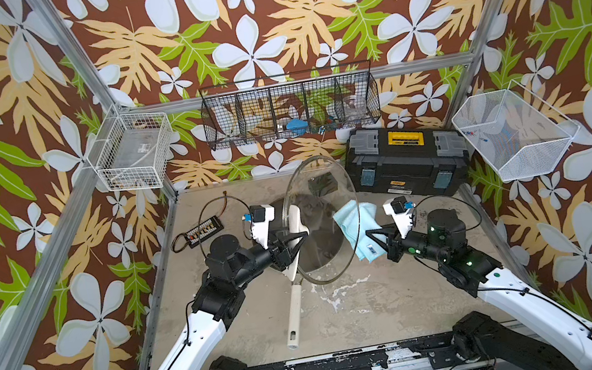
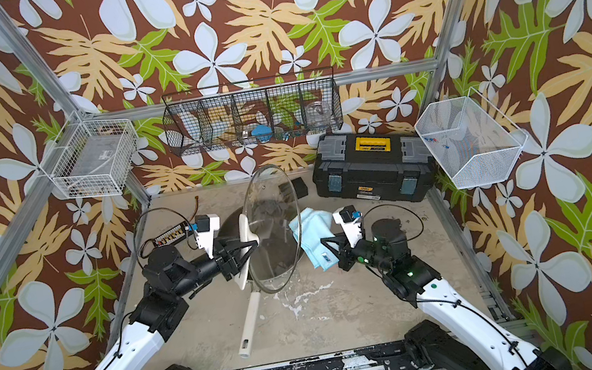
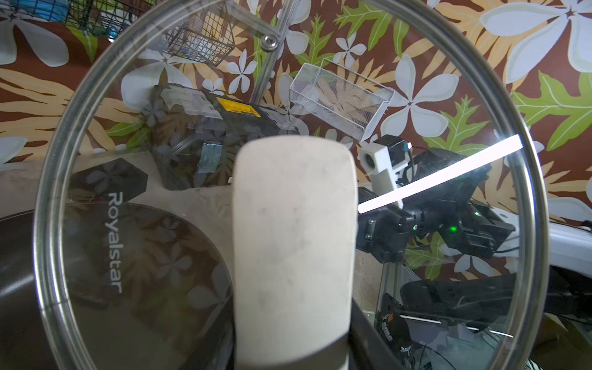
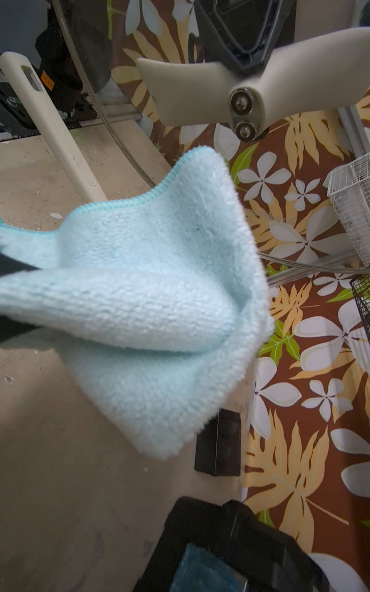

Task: Wipe the pot lid with a cloth
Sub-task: Wipe the pot lid.

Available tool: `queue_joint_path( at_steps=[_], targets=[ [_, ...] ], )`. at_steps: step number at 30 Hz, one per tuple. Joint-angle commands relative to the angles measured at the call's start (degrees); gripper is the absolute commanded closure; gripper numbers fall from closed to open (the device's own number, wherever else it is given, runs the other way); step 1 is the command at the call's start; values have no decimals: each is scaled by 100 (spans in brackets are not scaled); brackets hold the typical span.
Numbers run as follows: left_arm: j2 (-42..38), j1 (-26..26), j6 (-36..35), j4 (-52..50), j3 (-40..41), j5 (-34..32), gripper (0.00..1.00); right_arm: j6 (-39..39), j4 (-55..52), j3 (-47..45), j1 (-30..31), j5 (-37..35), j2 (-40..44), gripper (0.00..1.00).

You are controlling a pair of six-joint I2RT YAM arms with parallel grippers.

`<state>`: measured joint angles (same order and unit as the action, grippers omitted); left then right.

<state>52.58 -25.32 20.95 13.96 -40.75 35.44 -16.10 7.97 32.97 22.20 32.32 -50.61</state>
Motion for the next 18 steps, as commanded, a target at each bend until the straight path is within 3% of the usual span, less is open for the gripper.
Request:
queue_joint_path(
  at_steps=[1, 18],
  targets=[
    [-72, 45, -100, 1285, -14, 304, 100, -281, 772, 16, 4, 808, -104, 100],
    [66, 98, 283, 2400, 412, 695, 100, -1025, 2191, 15, 4, 1744, -17, 100]
  ],
)
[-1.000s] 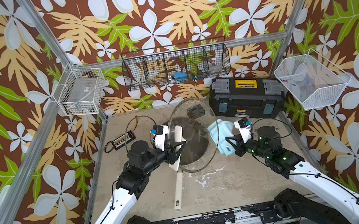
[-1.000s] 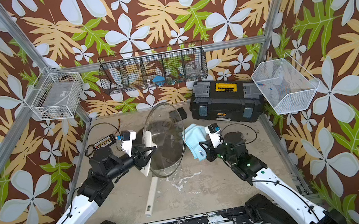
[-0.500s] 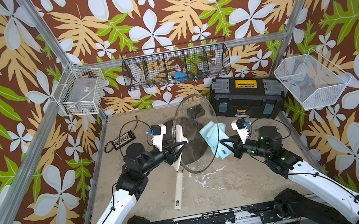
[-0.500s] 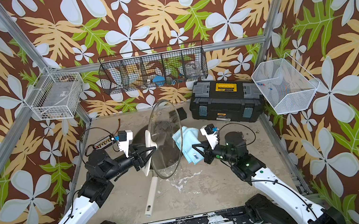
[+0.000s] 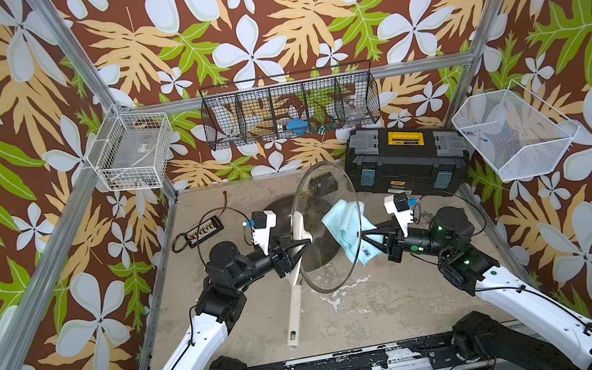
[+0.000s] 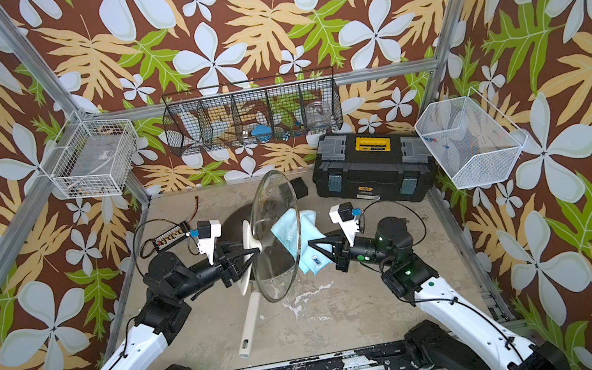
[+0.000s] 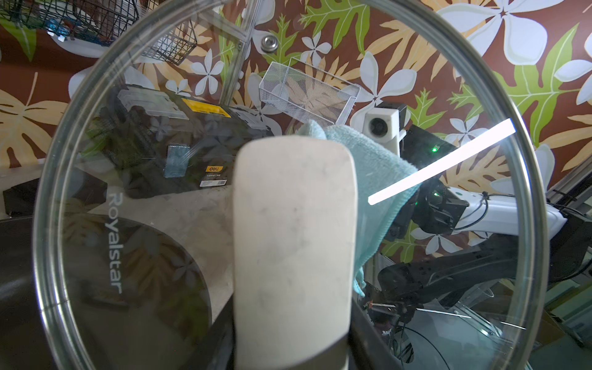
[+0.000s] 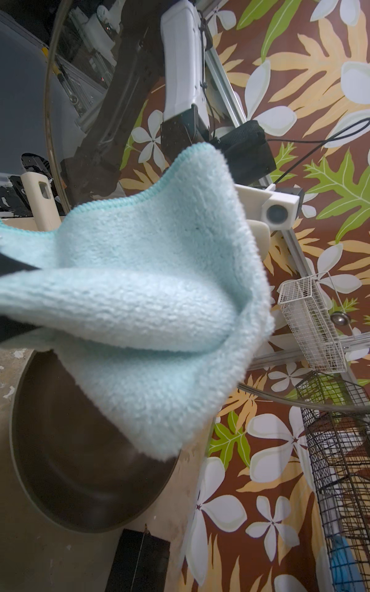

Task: Wipe the pot lid with a cloth
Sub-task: Wipe the pot lid.

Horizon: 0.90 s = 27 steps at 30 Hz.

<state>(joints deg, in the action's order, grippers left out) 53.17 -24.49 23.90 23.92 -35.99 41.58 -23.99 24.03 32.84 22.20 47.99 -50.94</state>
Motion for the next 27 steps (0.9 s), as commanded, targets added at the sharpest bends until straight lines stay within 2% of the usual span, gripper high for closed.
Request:
queue_joint_path(
  at_steps=[1, 7, 16, 27],
  targets=[
    [33, 14, -38, 1413, -94, 71, 100, -274, 667, 47, 4, 176, 22, 100],
    [377, 134, -10, 1783, -263, 151, 100, -524, 1397, 213, 6, 181, -186, 100],
    [935, 243, 24, 2077, -764, 376, 100, -841, 2323, 834, 5, 414, -1085, 100],
    [1127, 278, 553, 2992, -648, 675, 100, -1574, 3782, 1008, 6, 599, -1601, 100]
  ],
)
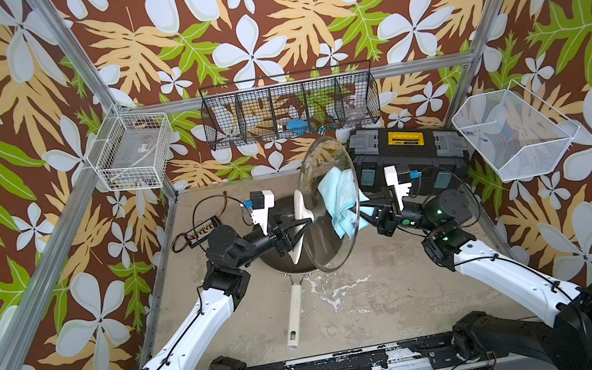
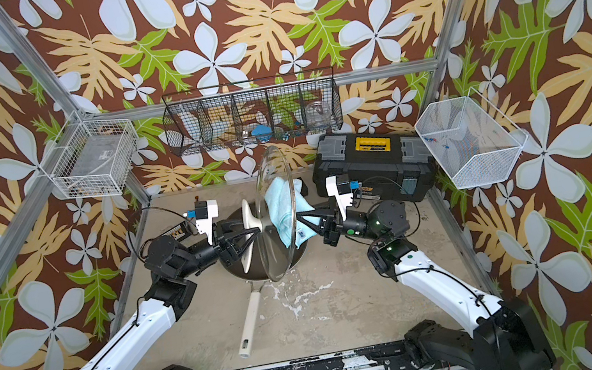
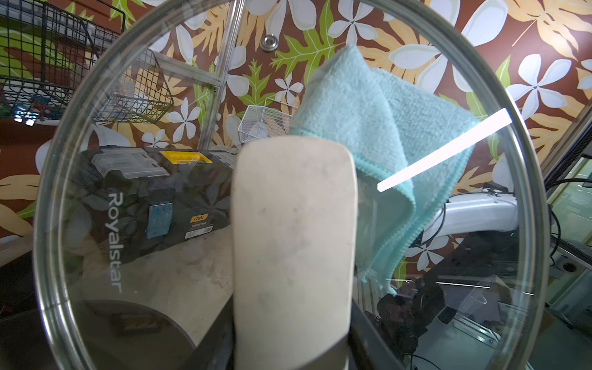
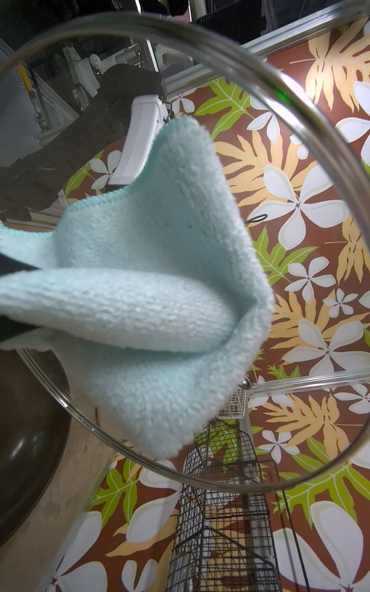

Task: Wipe the pot lid with a cloth
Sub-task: Wipe the pot lid.

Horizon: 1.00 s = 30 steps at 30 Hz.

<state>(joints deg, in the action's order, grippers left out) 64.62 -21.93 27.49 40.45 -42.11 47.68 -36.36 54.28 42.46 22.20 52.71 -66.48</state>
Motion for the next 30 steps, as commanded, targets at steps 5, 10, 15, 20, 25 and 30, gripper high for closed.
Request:
queue_joint_path(
  at_steps=[5, 10, 15, 20, 25, 30],
  targets=[
    [30, 38, 351, 1609, 5, 74, 100, -634, 1295, 57, 9, 188, -148, 100],
    [305, 40, 585, 2047, 5, 218, 100, -671, 1431, 220, 4, 197, -271, 100],
    [554, 47, 889, 2573, 67, 263, 100, -717, 1405, 566, 8, 224, -456, 100],
    [673, 45, 1159, 2938, 71, 294, 100, -452, 989, 946, 10, 165, -578, 100],
    [718, 42, 1270, 3058, 19, 335, 100, -337, 761, 1287, 0, 123, -779, 100],
    [805, 48, 1472, 3259, -32, 408, 100, -438, 842, 1573, -10, 75, -1101, 100]
  ],
)
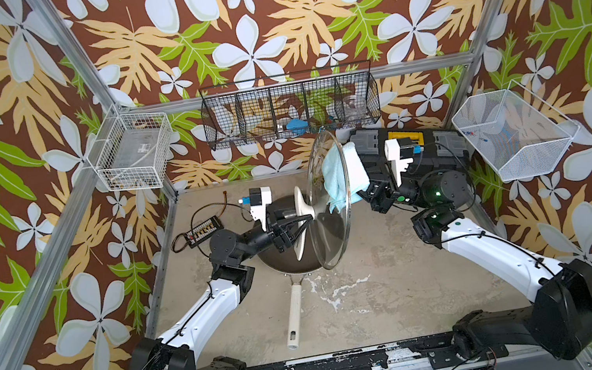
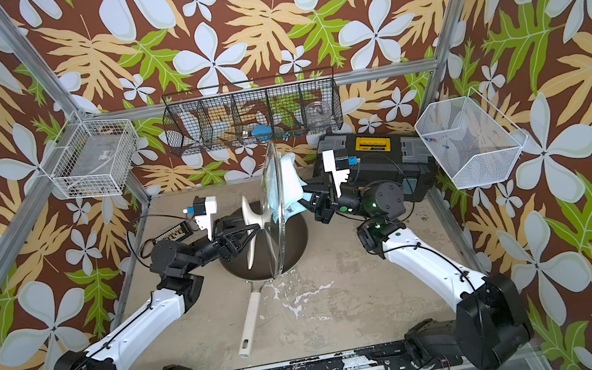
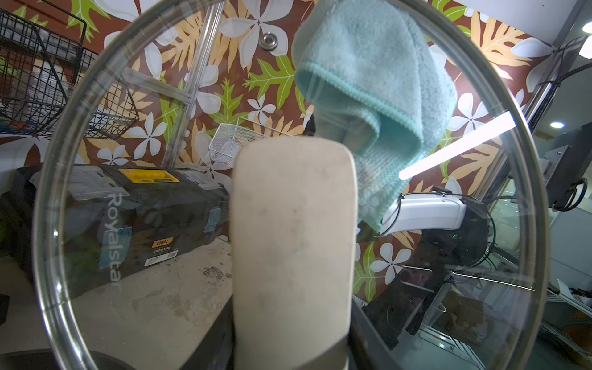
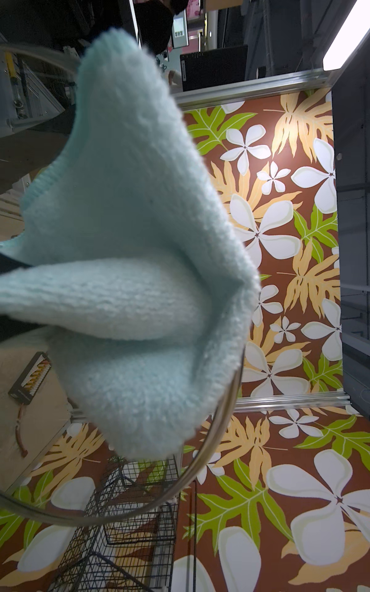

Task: Wipe the pot lid with a cloth
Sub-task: Wipe the pot lid.

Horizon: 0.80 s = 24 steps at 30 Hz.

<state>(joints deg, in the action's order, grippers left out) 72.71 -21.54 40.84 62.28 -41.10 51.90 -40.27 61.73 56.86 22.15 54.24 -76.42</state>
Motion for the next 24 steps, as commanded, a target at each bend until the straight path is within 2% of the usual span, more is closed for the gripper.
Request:
queue_joint_path(
  at_steps=[1, 24],
  targets=[
    [6, 1, 160, 1105, -144, -7, 100, -92, 129, 195, -9, -76, -181, 100],
    [46, 1, 389, 1181, -355, 214, 100, -436, 374, 1333, -13, -330, -1551, 100]
  ],
)
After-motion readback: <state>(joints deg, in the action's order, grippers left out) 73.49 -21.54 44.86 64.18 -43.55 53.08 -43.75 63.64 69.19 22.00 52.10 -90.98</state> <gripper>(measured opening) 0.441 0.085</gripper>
